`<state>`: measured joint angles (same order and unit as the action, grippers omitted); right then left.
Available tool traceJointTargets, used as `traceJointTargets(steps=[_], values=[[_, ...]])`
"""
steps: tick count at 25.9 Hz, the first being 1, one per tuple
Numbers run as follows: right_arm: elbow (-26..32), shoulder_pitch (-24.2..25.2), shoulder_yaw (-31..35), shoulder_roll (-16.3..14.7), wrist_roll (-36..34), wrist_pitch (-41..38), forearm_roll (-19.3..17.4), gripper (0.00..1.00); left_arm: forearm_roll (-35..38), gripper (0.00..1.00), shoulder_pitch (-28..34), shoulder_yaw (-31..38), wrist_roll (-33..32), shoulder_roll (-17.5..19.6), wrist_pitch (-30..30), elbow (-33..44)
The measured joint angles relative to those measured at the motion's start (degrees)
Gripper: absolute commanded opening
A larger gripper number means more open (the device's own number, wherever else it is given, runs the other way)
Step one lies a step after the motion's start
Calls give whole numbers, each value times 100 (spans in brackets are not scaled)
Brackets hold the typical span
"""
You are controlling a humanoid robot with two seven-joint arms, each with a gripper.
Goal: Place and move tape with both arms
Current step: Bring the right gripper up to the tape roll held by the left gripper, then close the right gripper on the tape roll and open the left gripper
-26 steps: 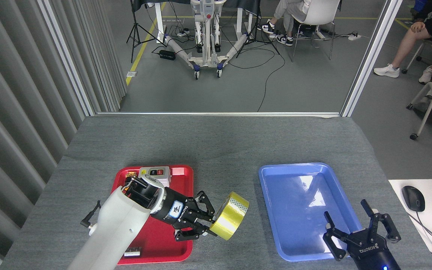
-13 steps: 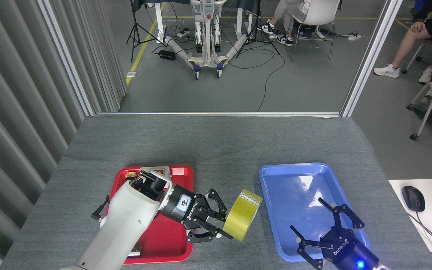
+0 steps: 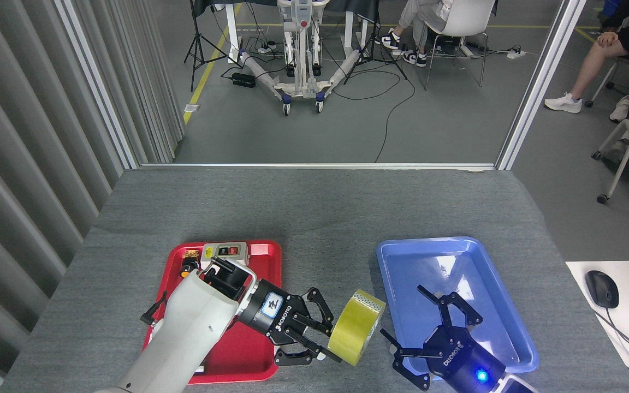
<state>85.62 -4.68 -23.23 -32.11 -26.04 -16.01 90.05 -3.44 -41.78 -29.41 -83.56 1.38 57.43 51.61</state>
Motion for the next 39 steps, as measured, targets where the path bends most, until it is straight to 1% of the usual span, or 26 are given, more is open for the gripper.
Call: traceJointTargets(steps=[3, 11, 15, 17, 20, 25, 26, 29, 35, 36, 39], values=[[-101, -72, -10, 148, 6, -49, -16, 87, 2, 0, -1, -1, -2, 19, 0, 24], [-433, -380, -233, 390, 104, -68, -19, 83, 4, 0, 0, -3, -28, 63, 0, 134], [-573, -505, -390, 496, 138, -72, -15, 78, 2, 0, 3, -3, -36, 95, 0, 145], [-610, -556, -422, 534, 151, -72, -15, 74, 1, 0, 3, -3, -37, 114, -1, 147], [-649, -601, -443, 561, 166, -72, -14, 69, 1, 0, 2, -3, -37, 146, -3, 148], [-698, -620, -452, 569, 178, -72, -14, 52, 1, 0, 1, -3, -37, 182, -4, 154], [-708, -619, -455, 573, 181, -72, -14, 50, 1, 0, 1, -3, -38, 186, -4, 155], [-733, -622, -458, 593, 182, -73, -14, 47, 1, 0, 1, -3, -51, 197, -4, 165], [-811, -672, -496, 627, 188, -82, -14, 46, 1, 0, 1, -3, -90, 233, -5, 197], [-824, -691, -506, 633, 188, -82, -14, 45, 1, 0, 1, -3, -91, 235, -5, 198], [-855, -725, -528, 645, 188, -100, -14, 38, 1, 0, 1, -5, -93, 248, -5, 203]])
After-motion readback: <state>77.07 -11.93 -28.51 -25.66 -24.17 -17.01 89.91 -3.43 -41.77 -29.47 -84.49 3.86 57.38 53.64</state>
